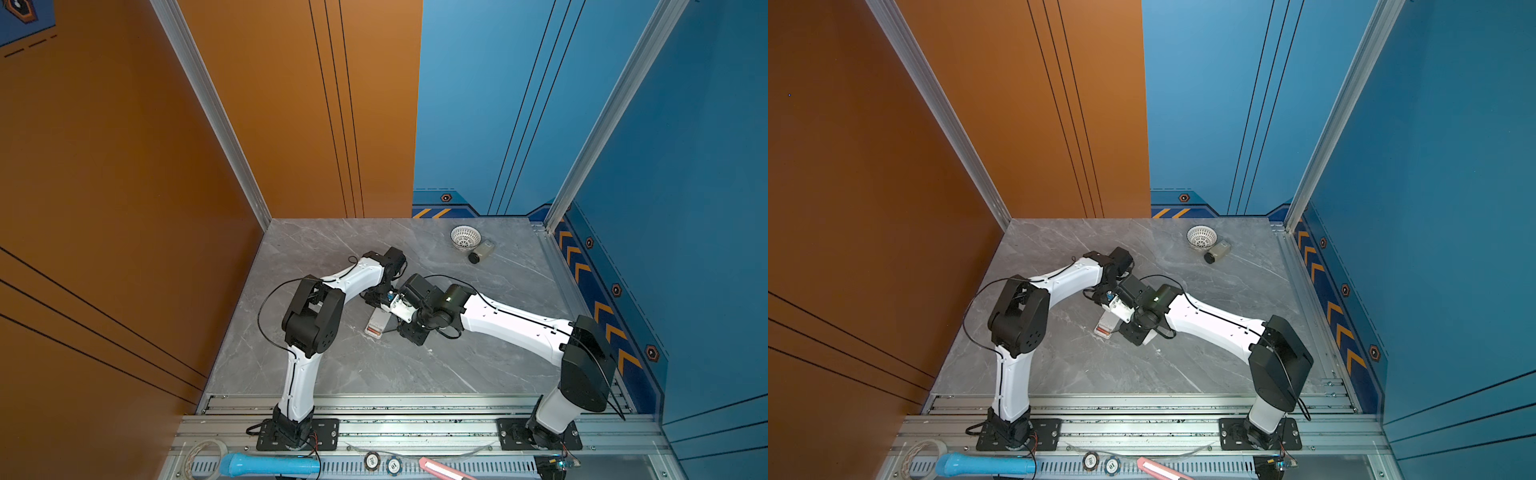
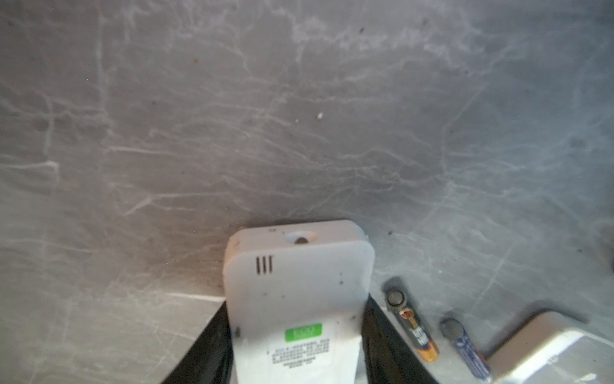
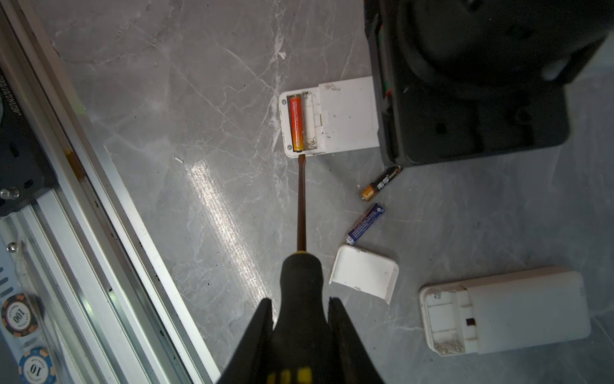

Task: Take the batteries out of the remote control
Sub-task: 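Insert the screwdriver tip at the orange battery's end with the right gripper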

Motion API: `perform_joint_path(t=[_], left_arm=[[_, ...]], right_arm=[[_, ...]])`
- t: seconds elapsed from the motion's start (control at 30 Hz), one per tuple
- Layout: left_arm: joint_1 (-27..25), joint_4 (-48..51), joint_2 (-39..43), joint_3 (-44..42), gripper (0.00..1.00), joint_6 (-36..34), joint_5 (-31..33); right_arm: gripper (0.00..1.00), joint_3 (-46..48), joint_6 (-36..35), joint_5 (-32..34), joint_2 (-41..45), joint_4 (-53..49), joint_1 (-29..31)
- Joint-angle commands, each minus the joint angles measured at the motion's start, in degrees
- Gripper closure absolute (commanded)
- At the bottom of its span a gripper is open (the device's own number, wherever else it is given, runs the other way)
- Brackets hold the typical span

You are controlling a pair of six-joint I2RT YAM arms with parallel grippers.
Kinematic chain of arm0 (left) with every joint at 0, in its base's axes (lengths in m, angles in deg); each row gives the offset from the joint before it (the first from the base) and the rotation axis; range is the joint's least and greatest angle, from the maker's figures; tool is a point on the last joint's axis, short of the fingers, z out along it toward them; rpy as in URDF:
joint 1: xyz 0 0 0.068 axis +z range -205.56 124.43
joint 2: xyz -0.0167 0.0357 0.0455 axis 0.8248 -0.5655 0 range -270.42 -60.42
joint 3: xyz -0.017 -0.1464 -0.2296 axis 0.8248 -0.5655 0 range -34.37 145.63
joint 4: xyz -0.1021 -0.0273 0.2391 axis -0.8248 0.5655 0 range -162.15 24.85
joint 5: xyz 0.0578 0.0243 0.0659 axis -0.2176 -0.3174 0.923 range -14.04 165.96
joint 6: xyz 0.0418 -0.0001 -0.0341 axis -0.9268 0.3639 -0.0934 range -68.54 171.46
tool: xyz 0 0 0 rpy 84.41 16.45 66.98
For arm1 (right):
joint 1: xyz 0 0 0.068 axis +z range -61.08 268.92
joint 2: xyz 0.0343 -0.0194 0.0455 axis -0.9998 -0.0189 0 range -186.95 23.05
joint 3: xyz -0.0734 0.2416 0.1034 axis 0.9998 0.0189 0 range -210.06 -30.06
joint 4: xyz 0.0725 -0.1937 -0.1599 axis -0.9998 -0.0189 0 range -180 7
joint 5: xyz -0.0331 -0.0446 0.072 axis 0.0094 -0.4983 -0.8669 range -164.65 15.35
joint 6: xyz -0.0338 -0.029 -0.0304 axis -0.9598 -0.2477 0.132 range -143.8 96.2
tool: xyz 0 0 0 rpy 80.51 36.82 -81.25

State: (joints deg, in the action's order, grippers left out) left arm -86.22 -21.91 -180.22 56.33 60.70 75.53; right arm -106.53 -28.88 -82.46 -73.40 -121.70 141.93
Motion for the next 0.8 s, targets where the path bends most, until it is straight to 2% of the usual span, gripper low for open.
perform_joint_path(t=[0.0,0.47,0.77], left_arm=[[0.42,1.9,-1.49,1.4,1.0,0.12,-1.6],[1.14,1.88,-1.48,2.28,1.0,-0.26,-2.39],[1.48,1.88,-1.39,2.47,1.0,-0.88,-2.7]], right_arm=[[1.0,-1.75,0.91,1.22,-1.47,1.26,-0.1],[1.0,-2.5,1.23,-1.47,-4.04,1.55,-0.67],[1.0,-1.12,1.79,-1.72,-1.49,1.08,-0.63]])
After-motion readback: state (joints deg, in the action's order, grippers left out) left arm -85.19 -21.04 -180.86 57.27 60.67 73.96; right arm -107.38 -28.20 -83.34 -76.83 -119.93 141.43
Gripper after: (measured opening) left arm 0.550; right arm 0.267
